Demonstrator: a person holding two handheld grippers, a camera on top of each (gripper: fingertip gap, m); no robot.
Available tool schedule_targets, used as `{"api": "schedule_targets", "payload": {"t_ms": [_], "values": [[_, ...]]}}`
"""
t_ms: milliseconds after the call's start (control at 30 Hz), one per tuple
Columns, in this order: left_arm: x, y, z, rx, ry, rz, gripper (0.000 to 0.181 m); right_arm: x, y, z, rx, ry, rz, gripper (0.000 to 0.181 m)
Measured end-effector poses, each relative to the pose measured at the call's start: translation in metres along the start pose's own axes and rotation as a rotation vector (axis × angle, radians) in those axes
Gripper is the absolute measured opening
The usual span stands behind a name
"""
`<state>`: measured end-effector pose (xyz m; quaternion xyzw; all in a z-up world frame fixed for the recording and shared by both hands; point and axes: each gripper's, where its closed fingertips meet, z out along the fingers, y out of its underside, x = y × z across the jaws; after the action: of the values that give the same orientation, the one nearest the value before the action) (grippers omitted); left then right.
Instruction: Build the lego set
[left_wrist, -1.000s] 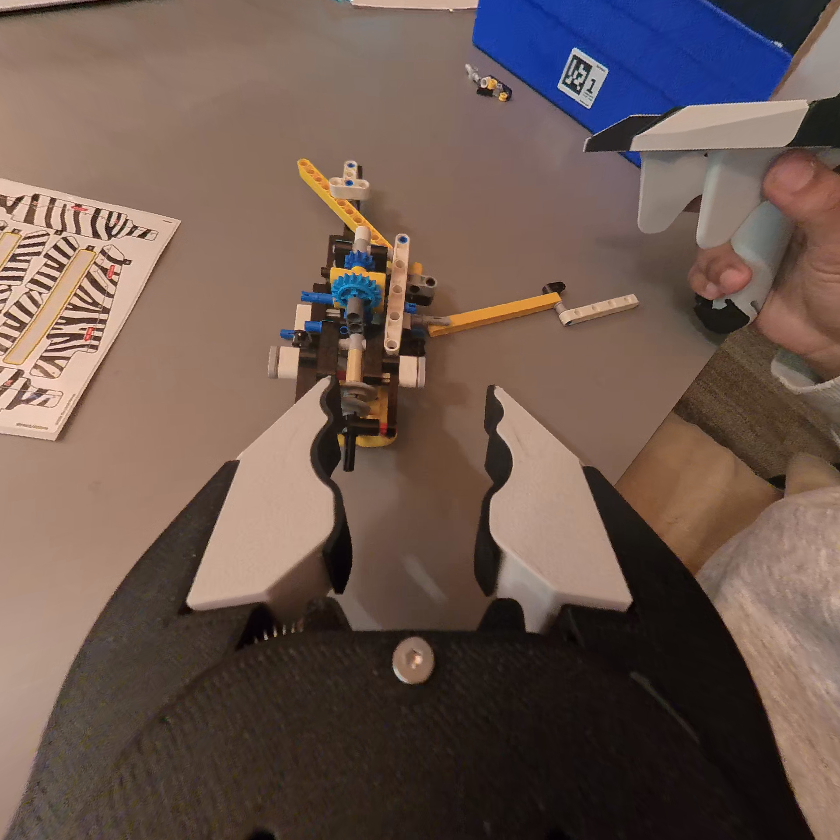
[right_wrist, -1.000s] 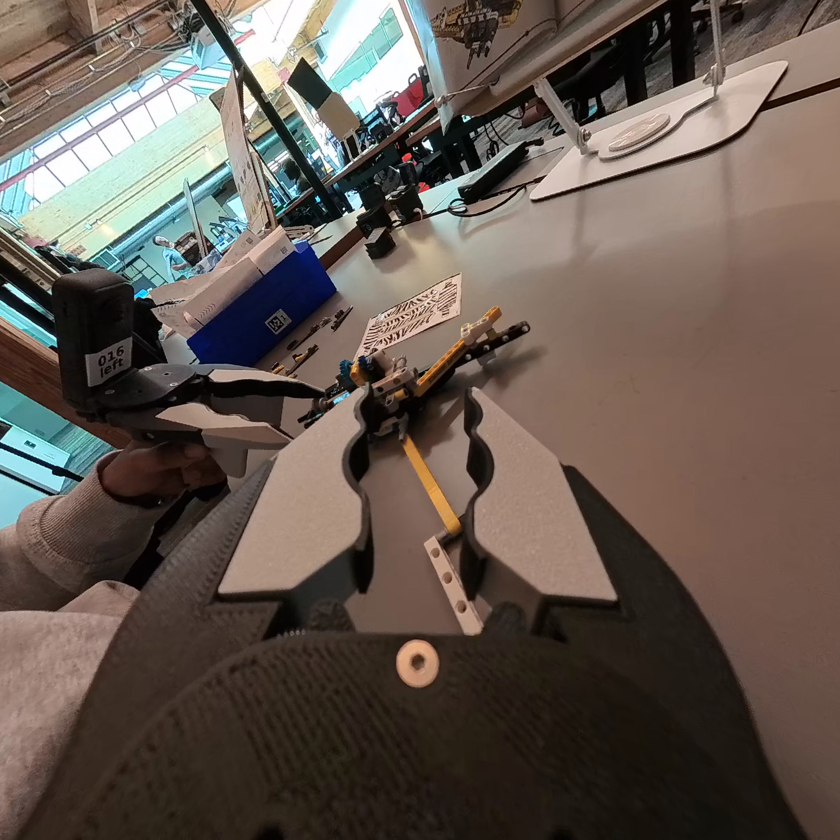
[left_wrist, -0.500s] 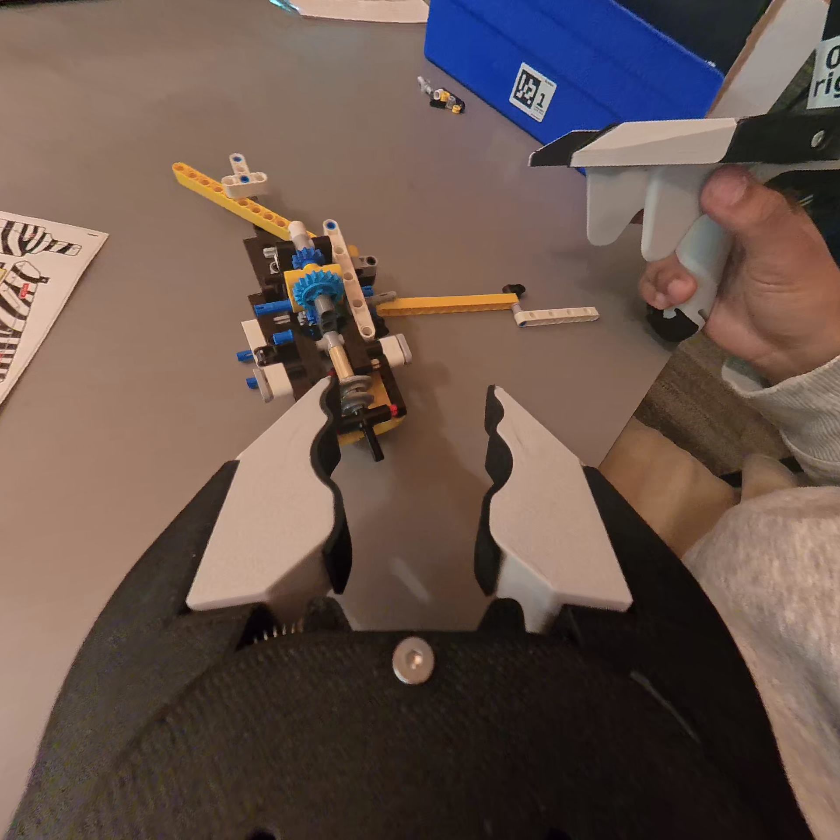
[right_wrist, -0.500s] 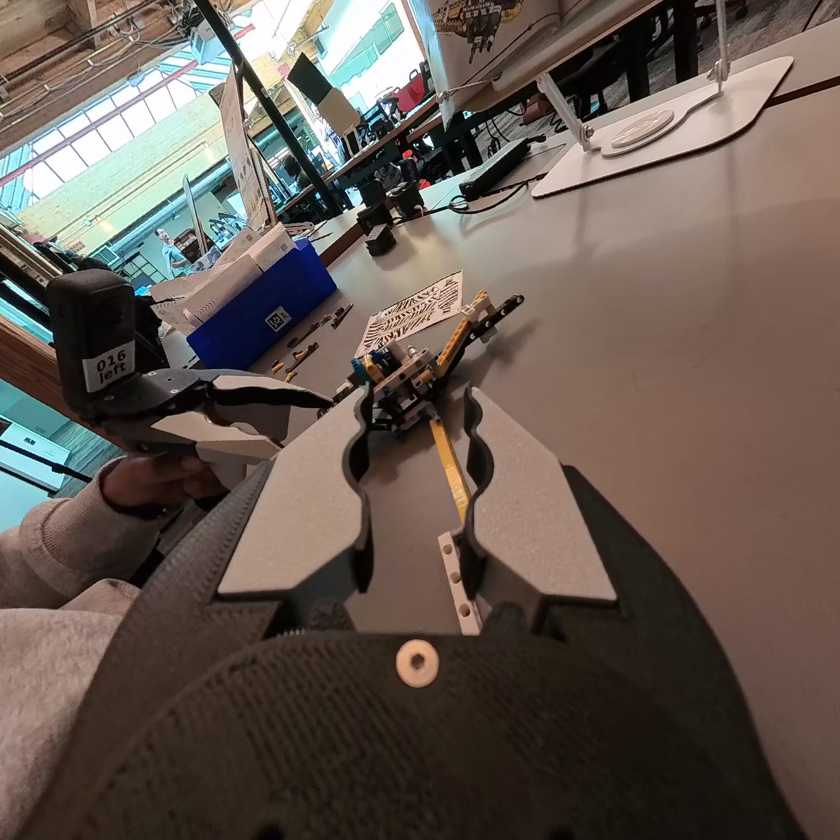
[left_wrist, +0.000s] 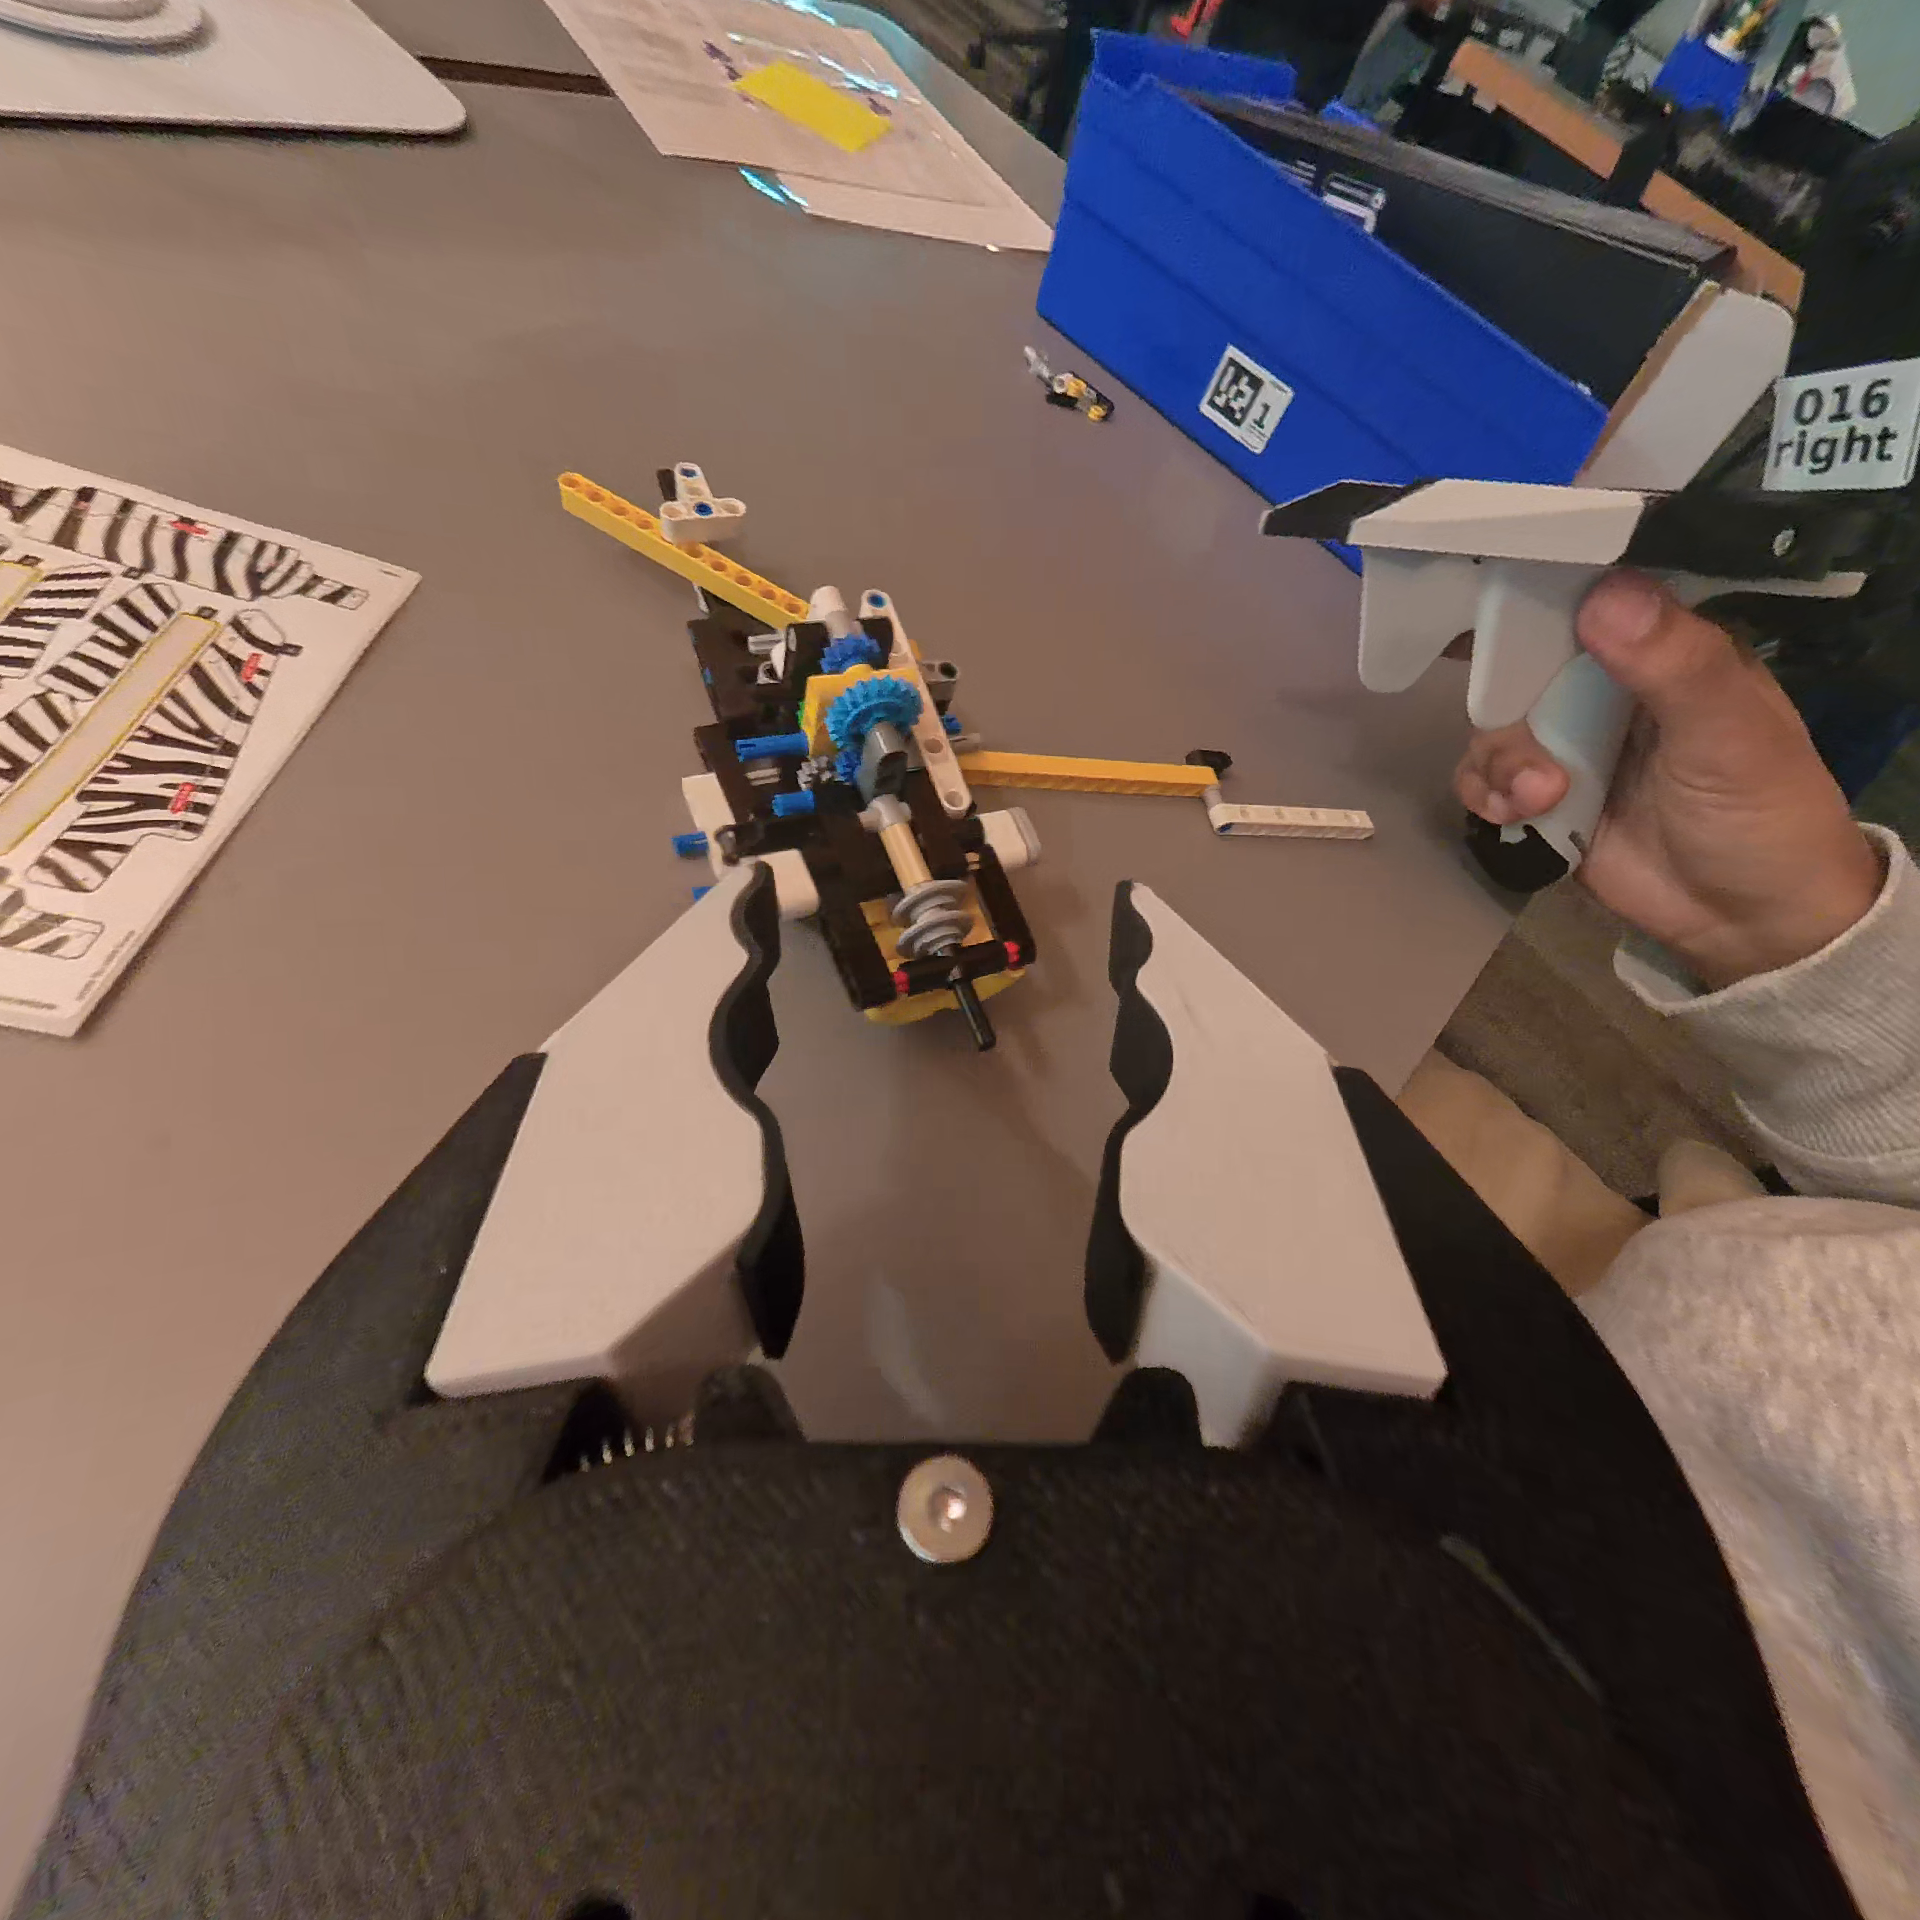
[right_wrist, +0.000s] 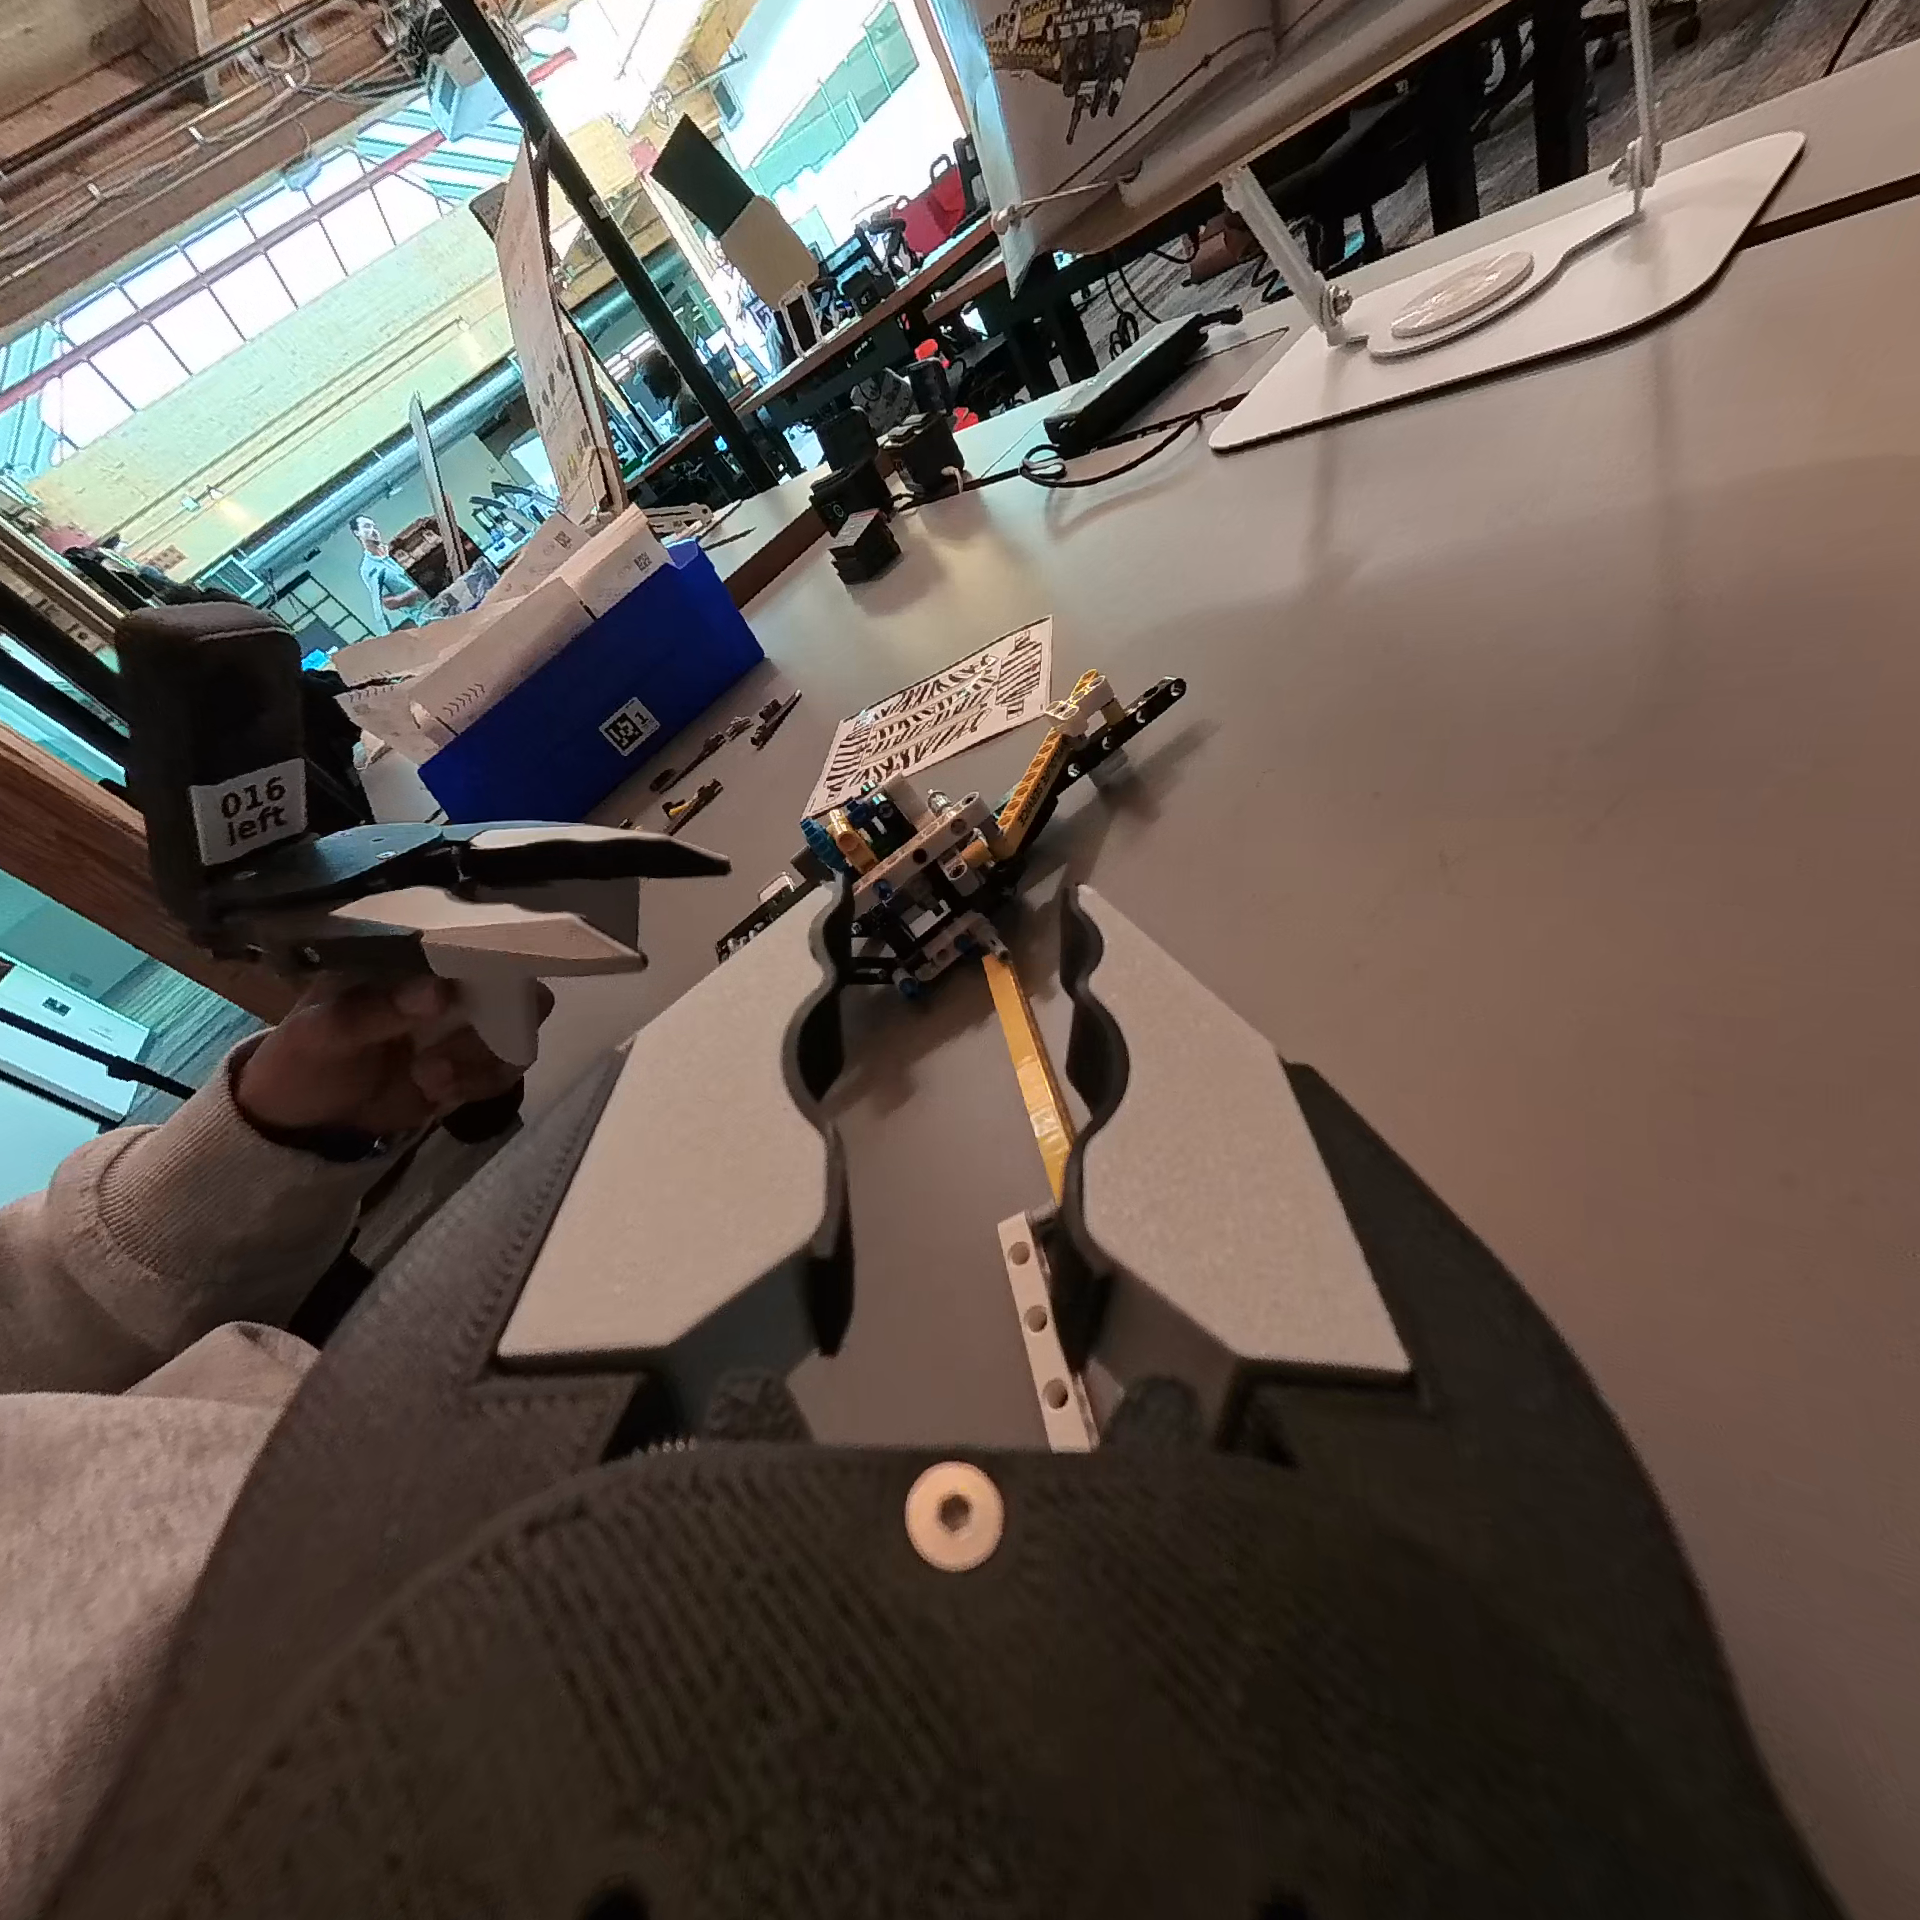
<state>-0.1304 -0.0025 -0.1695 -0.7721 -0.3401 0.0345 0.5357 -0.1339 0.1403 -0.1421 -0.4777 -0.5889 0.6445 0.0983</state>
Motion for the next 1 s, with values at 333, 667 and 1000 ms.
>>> {"api": "schedule_targets", "payload": {"t_ms": [333, 667, 1000], "values": [[-0.007, 0.007, 0.004, -0.021, -0.047, 0.025, 0.066, 0.000, 0.001, 0.000, -0.003, 0.001, -0.002, 0.038], [-0.008, 0.011, 0.006, -0.029, -0.051, 0.021, 0.067, 0.000, 0.000, 0.000, -0.001, 0.000, 0.000, 0.037], [-0.008, 0.012, 0.007, -0.034, -0.049, 0.018, 0.067, 0.000, 0.001, 0.001, -0.002, -0.001, 0.000, 0.038]]}}
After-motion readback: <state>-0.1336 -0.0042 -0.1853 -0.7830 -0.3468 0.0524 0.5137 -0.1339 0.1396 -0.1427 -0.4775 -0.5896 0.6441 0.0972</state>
